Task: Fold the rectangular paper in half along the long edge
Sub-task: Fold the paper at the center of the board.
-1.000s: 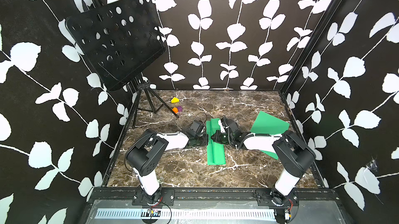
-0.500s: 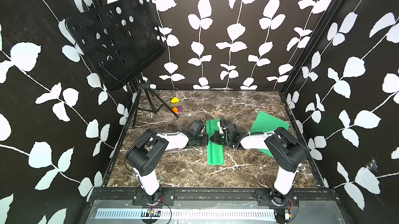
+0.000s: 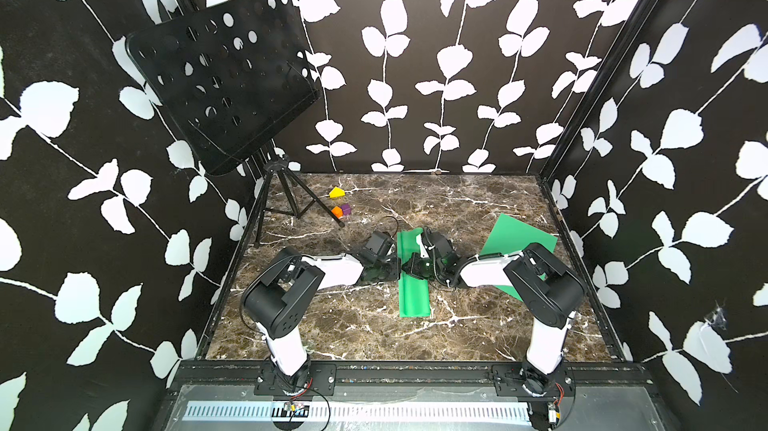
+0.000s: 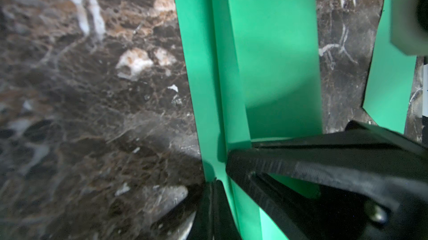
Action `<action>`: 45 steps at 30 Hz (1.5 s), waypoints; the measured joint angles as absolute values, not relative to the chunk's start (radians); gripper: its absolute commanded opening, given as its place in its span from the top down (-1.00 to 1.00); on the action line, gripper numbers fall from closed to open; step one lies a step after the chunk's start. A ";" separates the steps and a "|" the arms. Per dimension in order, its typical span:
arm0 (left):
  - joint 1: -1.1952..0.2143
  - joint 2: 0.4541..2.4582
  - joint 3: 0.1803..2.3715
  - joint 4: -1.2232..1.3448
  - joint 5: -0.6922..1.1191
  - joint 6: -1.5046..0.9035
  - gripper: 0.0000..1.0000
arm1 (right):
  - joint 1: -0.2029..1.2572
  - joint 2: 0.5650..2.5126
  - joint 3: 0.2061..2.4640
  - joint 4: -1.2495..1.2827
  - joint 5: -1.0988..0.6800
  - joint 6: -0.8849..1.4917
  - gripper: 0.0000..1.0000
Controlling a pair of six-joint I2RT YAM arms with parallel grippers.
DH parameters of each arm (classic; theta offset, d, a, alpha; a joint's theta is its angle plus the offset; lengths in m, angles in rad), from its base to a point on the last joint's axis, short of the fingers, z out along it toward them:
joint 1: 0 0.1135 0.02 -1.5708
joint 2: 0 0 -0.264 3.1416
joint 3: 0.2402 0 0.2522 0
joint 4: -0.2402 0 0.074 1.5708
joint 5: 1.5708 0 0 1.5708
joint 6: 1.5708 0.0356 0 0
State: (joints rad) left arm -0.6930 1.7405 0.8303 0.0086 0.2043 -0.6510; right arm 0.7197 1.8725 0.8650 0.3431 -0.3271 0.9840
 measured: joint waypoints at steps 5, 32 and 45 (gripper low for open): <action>-0.693 1.740 0.830 0.009 0.205 -0.651 1.00 | 0.720 1.876 0.865 0.362 -0.336 0.992 1.00; -0.693 1.741 0.830 0.008 0.204 -0.650 1.00 | 0.720 1.898 0.865 0.391 -0.351 0.995 1.00; -0.693 1.742 0.832 0.006 0.204 -0.644 1.00 | 0.720 1.898 0.865 0.394 -0.353 1.008 1.00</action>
